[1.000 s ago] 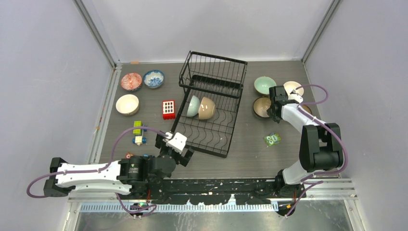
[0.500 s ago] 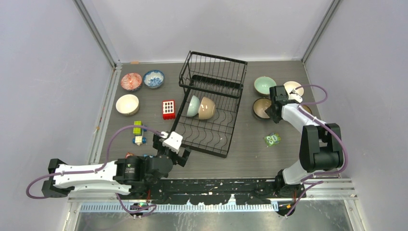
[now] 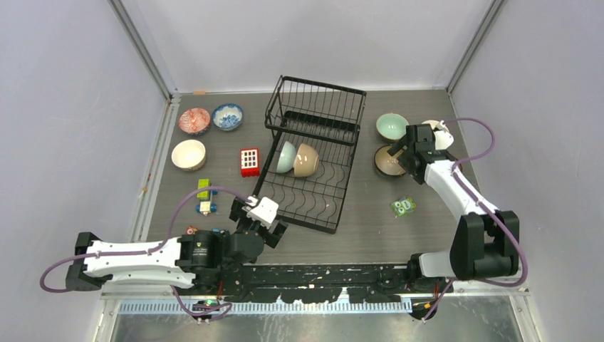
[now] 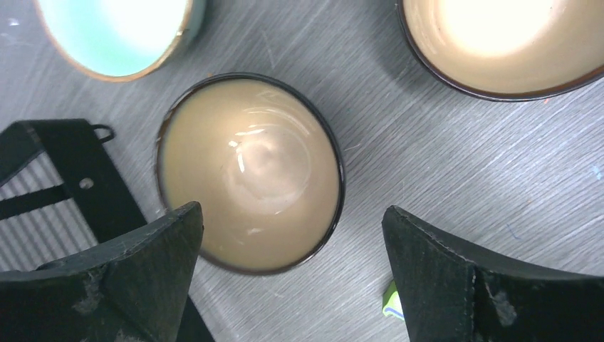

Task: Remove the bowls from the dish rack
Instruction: Pick up the bowl from the dish rack.

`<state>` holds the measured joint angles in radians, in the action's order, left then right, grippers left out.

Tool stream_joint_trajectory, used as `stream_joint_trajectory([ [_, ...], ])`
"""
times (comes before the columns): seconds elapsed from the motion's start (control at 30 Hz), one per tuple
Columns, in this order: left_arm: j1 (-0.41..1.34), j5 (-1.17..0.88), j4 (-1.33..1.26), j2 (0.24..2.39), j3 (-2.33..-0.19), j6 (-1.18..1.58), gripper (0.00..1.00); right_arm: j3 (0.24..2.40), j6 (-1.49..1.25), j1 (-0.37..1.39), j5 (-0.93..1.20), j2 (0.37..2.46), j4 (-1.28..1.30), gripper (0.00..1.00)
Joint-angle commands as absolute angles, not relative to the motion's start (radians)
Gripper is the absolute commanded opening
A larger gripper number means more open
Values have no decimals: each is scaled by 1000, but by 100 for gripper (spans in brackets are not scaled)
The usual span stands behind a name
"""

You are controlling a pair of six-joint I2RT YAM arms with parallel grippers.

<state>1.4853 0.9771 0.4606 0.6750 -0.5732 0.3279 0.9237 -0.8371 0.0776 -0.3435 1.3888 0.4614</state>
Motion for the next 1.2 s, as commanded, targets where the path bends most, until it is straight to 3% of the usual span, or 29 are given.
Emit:
stream_joint_trajectory([
  [0.0, 1485, 994, 399, 698, -615, 303, 100, 960, -777, 103, -339, 1288, 488, 100],
  [0.3, 1445, 924, 381, 759, -648, 323, 100, 1013, -702, 223, -409, 1102, 550, 100],
  [0.5, 1096, 503, 310, 762, -646, 451, 100, 911, -664, 264, -318, 963, 433, 100],
  [0.6, 954, 385, 298, 798, -667, 480, 100, 865, -664, 271, -217, 913, 384, 100],
  [0.77, 856, 332, 285, 806, -708, 492, 100, 713, -723, 292, -78, 798, 170, 100],
  [0.97, 787, 273, 240, 731, -668, 466, 100, 680, -730, 323, -33, 774, 110, 100],
  [1.17, 671, 103, 214, 790, -685, 507, 100, 640, -762, 331, 29, 778, 69, 100],
])
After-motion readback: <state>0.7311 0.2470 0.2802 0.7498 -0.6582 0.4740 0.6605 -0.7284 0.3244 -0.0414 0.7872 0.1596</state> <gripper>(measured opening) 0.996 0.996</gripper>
